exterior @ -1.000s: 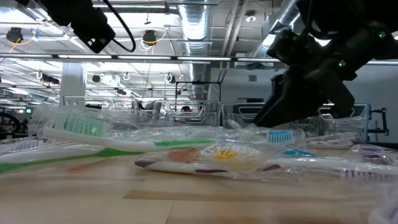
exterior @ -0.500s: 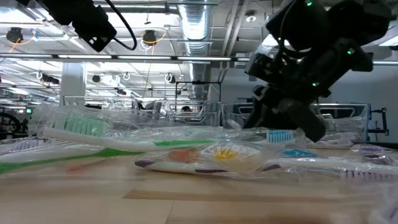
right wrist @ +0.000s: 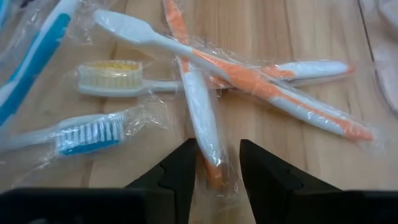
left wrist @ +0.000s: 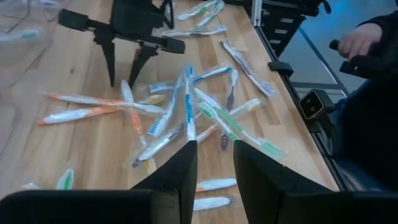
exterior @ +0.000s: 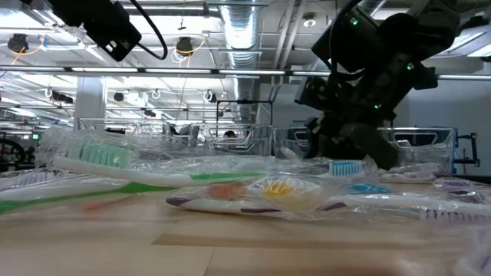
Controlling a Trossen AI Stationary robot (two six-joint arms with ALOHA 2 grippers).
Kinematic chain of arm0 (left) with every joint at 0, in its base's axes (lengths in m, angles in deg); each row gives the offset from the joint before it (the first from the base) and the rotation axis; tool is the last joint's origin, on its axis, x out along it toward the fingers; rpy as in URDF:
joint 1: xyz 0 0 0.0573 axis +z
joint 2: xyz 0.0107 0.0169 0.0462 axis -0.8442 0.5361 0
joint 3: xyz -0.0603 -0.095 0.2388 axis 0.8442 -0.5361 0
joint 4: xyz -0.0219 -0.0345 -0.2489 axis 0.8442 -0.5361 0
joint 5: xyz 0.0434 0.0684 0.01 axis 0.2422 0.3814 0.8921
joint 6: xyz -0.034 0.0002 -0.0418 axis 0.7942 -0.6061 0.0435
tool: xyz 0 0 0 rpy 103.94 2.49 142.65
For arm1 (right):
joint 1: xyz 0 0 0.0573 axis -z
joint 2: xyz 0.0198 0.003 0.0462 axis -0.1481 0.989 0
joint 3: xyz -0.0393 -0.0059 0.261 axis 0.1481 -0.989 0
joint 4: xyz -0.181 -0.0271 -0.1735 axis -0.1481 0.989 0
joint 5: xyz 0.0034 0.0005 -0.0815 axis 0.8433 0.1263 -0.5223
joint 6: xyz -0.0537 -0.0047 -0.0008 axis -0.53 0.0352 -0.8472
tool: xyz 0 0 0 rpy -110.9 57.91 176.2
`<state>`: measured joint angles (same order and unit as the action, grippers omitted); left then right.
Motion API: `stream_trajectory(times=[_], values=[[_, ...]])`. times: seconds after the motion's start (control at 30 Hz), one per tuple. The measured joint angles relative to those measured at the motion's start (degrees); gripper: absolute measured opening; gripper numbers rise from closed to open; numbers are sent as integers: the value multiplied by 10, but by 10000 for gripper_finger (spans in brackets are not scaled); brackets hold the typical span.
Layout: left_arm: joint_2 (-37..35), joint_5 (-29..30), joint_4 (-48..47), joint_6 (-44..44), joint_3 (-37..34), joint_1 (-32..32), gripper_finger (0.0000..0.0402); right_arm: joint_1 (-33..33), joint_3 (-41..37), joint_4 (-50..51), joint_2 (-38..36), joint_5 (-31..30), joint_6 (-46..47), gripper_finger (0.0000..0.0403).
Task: Pick & Place Toothbrushes
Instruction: Put the orange toothbrush into the middle left transparent bin
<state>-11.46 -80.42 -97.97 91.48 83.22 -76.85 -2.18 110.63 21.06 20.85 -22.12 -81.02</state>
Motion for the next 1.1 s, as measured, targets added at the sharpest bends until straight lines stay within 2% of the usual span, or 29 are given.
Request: stream_trajectory(times=[0.13,0.3,0.53,0.83,1.1], values=[[0,0,2,-3,0,-2,99,1,0,8,0,6,0,88],[0,0,3,-3,0,-2,99,-11,-1,11,1,1,0,19],[0,0,3,-3,0,-2,99,-48,-1,34,-5,-50,38,13],[0,0,95,-3,-73,-2,99,-138,74,262,-66,-169,126,13],[0,0,235,-32,-125,-2,99,-190,165,470,-58,-267,212,13]])
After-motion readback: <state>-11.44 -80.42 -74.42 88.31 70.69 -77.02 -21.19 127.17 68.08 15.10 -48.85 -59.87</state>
